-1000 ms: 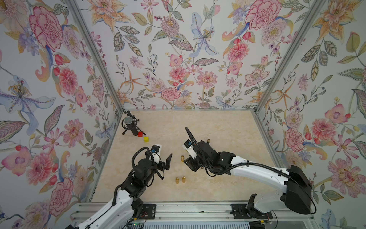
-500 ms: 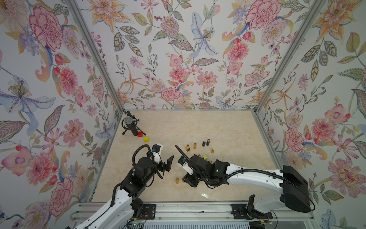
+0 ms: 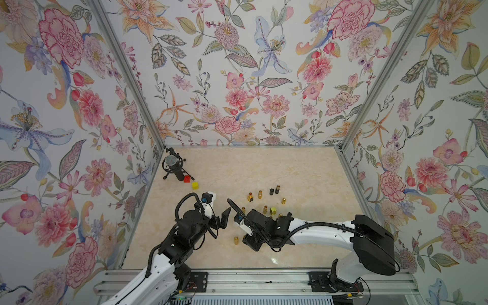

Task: Open the lipstick cap
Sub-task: Pick up the lipstick at the center of the board.

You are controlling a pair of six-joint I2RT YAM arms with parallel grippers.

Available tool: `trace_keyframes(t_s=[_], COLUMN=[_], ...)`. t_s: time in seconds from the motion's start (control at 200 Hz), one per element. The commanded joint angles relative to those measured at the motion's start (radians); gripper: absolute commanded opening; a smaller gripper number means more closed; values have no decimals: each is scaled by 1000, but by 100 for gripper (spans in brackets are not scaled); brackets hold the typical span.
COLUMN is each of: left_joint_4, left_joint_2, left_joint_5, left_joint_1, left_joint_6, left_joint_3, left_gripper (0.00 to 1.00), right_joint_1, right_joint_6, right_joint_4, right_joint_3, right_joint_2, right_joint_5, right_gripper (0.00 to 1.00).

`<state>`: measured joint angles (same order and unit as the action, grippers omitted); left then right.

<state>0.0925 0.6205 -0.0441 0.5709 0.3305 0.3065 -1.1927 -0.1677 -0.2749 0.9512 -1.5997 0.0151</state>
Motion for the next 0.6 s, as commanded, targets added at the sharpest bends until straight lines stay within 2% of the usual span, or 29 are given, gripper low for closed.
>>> trace_keyframes(t_s=[0.0, 0.36, 0.595], left_joint_4=[-13, -19, -13], left_joint_2=[-11, -19, -19], left_joint_5=[31, 41, 44], left_joint_1=[-11, -11, -11], left_joint_6=[24, 21, 24], left_joint_3=[23, 20, 19], left_gripper=[99, 99, 99], right_joint_1=[6, 14, 15], right_joint_6=[28, 42, 46], right_joint_4=[25, 32, 34], right_joint_3=[0, 19, 16], right_joint_2=[-24, -57, -47], right_joint_5=[-9, 2, 3], right_gripper=[44, 38, 28])
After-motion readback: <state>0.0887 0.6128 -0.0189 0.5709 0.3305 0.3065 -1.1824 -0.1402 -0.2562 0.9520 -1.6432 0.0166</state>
